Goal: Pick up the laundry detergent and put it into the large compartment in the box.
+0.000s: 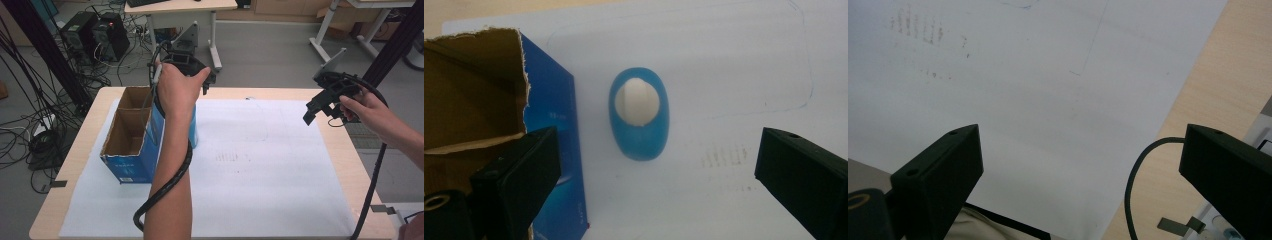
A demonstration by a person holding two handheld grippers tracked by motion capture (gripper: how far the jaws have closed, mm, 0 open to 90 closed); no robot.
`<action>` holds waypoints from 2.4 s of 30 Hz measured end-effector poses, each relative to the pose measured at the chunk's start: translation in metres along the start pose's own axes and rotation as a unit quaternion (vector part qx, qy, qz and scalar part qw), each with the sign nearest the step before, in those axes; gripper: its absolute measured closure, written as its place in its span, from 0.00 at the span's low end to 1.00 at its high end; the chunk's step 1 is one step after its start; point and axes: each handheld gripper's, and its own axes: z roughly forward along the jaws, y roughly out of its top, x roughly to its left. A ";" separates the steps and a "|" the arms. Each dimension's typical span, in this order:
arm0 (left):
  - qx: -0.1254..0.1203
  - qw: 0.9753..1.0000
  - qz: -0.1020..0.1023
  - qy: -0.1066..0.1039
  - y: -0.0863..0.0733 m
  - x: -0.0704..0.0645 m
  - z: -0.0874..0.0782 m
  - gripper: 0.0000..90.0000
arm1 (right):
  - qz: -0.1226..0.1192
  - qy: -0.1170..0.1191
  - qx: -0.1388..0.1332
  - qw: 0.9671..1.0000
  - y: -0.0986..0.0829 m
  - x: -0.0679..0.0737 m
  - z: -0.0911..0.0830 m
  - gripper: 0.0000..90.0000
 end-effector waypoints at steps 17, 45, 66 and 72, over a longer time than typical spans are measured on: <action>0.006 1.000 -0.025 -0.004 0.016 0.010 0.012 0.06 | -0.008 -0.008 -0.003 1.000 -0.006 0.011 -0.003 0.04; 0.046 0.998 -0.043 -0.006 0.046 0.013 0.051 0.06 | -0.006 -0.010 -0.011 1.000 -0.015 0.008 -0.009 0.04; 0.066 0.997 -0.046 -0.007 0.048 0.010 0.076 0.06 | -0.009 -0.010 -0.010 1.000 -0.017 0.008 -0.010 0.04; 0.075 0.996 -0.046 -0.008 0.049 0.011 0.083 0.06 | -0.009 -0.009 -0.010 1.000 -0.016 0.008 -0.009 0.04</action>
